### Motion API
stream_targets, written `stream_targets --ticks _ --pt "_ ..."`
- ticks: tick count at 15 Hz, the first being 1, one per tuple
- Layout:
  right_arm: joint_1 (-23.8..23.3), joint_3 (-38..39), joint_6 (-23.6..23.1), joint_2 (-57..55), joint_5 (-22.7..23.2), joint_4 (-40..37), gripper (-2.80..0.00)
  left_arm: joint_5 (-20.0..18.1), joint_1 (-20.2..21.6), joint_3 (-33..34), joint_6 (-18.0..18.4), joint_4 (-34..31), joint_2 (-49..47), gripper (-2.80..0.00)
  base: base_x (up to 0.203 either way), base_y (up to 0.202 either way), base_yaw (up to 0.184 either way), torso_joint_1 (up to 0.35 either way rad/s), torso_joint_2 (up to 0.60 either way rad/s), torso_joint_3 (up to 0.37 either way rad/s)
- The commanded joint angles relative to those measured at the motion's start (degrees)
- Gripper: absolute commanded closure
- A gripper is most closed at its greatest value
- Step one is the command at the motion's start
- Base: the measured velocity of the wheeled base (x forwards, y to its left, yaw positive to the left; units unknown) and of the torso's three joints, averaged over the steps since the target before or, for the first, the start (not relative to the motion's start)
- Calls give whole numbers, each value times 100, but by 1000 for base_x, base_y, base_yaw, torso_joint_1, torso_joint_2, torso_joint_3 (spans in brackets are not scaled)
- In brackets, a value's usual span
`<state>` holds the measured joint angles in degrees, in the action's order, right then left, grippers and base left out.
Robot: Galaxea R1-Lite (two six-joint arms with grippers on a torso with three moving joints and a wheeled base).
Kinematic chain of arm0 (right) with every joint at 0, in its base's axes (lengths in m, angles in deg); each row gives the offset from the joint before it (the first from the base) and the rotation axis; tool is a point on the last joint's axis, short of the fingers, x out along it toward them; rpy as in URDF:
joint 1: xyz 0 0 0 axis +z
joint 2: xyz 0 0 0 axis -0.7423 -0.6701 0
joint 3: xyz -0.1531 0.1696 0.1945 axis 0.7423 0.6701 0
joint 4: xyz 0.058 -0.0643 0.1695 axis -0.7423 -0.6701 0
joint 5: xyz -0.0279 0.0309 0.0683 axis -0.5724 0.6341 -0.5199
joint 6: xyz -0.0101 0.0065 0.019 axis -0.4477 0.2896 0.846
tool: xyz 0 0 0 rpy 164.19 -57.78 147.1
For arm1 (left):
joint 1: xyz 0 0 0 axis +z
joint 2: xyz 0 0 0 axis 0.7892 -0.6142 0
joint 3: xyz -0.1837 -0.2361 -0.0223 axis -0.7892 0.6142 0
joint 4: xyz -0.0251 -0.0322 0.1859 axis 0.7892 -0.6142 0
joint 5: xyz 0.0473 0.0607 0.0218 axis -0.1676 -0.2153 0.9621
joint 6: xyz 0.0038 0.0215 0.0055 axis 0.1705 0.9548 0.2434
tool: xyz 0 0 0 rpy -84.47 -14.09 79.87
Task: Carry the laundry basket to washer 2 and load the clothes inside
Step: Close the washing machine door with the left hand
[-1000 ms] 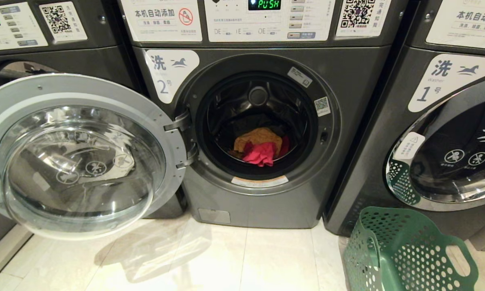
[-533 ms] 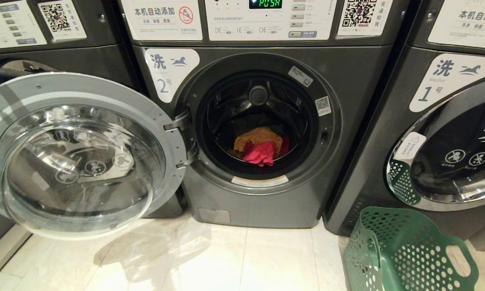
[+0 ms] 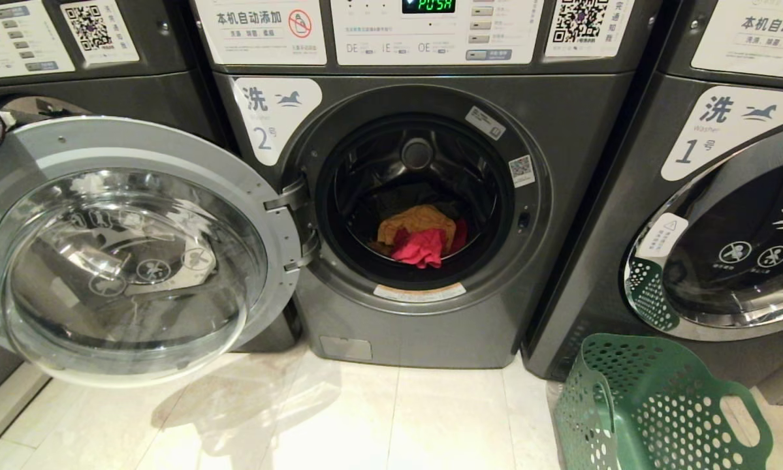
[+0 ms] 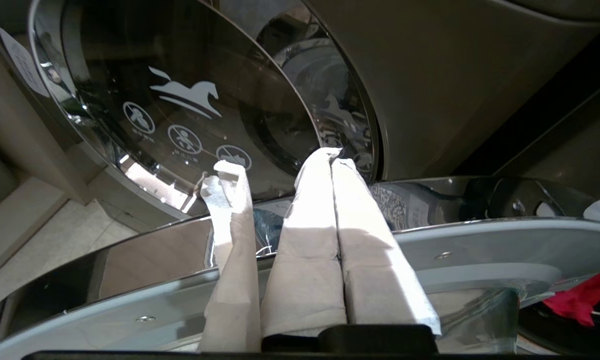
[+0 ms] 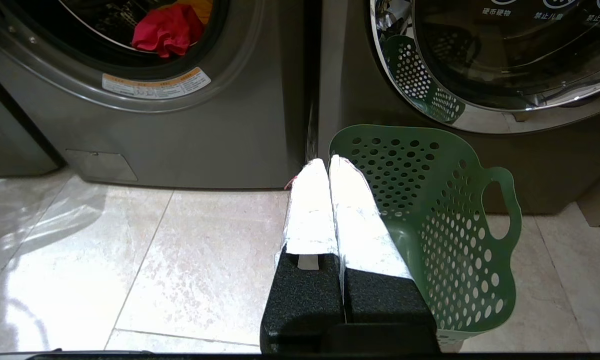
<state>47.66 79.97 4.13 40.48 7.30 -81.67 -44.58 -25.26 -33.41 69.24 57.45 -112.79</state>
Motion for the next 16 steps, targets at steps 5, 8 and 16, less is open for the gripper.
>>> stream_targets --ticks 5,8,16 --pt "0 0 -7 -7 -6 -1 0 -144 -33 -4 -2 -889 27 0 0 0 0 0 0 0" --pt "0 0 -7 -7 -6 -1 0 -229 -100 -4 3 -1621 358 0 0 0 0 0 0 0" --pt "0 -9 -33 -7 -6 -10 0 -830 -961 4 28 -4432 1899 0 0 0 0 0 0 0"
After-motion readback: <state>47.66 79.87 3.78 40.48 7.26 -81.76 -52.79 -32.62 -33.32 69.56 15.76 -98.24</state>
